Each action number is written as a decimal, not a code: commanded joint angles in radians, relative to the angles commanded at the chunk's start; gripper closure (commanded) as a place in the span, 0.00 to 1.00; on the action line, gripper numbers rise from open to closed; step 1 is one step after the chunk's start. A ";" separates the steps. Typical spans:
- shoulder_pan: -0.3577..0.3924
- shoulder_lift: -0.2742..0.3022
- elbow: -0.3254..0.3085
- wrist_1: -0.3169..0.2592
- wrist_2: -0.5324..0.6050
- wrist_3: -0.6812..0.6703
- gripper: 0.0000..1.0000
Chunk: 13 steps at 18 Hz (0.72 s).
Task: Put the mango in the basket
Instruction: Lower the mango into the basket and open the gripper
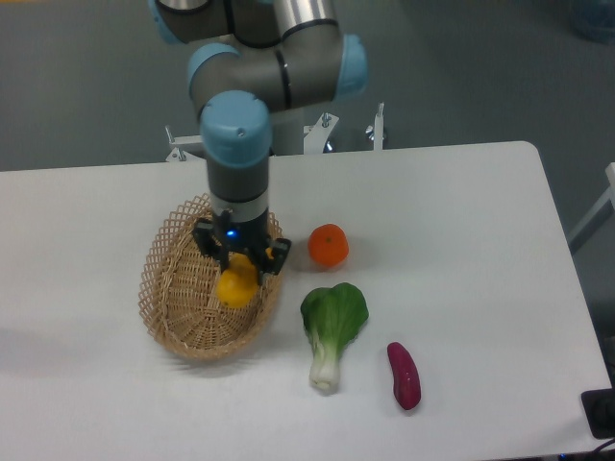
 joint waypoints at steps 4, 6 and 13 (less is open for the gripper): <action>-0.037 -0.029 -0.017 -0.002 0.048 -0.009 0.50; -0.048 -0.035 -0.018 -0.002 0.060 -0.006 0.49; -0.051 -0.038 -0.017 -0.002 0.065 0.000 0.08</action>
